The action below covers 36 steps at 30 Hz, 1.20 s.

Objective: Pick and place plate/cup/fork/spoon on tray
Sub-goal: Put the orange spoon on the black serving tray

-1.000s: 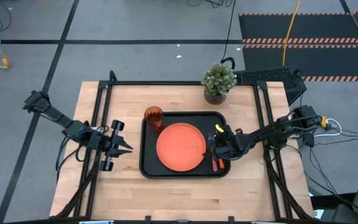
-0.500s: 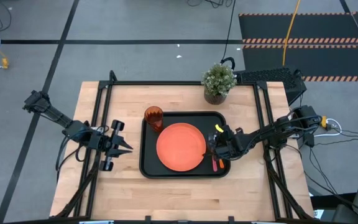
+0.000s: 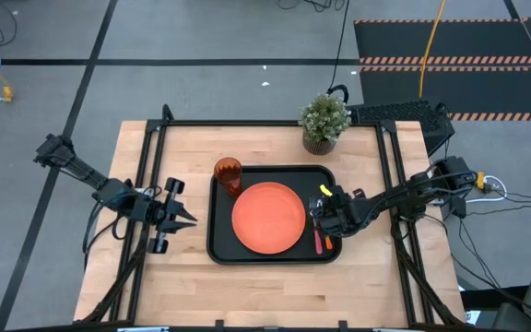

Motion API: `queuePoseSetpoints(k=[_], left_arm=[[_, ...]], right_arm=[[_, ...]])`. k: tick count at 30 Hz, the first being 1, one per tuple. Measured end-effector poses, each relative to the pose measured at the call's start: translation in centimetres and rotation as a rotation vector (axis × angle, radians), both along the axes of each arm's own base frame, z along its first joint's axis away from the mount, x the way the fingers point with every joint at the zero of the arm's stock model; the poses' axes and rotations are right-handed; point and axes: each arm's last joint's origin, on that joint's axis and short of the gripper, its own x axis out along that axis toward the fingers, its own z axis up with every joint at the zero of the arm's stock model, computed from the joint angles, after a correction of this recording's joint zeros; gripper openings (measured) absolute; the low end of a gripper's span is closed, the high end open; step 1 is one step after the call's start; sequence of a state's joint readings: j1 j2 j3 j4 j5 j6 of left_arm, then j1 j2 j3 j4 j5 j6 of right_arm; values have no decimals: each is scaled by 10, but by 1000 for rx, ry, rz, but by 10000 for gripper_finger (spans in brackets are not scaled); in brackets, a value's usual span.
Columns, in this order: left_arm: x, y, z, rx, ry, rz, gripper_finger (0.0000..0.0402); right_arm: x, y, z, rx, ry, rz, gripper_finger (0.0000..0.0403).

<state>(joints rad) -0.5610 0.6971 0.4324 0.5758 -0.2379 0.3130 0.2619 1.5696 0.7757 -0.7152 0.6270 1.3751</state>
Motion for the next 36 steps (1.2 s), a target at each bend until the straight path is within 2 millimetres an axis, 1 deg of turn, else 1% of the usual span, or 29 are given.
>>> queuePoseSetpoints(k=[5, 8, 10, 16, 19, 22, 26, 31, 33, 36], left_arm=[[0, 0, 0, 0, 0, 1, 42], [0, 0, 0, 1, 1, 1, 42], [0, 0, 0, 0, 2, 0, 42], [0, 0, -1, 3, 6, 1, 42], [0, 0, -1, 6, 14, 10, 42], [1, 1, -3, 4, 31, 46, 42], [2, 2, -4, 4, 49, 83, 42], [2, 2, -6, 18, 62, 105, 42], [2, 3, -6, 31, 61, 139, 42], [3, 6, -6, 61, 62, 216, 42]], right_arm=[[13, 5, 0, 61, -87, 77, 118], [18, 7, 0, 103, -110, 124, 118], [17, 7, 0, 103, -105, 122, 118], [8, 5, -1, 85, -12, 94, 118], [7, 7, 0, 88, -24, 105, 118], [14, 15, 4, 100, -83, 163, 118], [24, 29, 17, 112, -134, 244, 118], [30, 45, 29, 112, -177, 339, 118], [32, 51, 30, 121, -212, 372, 118], [33, 57, 30, 192, -223, 402, 118]])
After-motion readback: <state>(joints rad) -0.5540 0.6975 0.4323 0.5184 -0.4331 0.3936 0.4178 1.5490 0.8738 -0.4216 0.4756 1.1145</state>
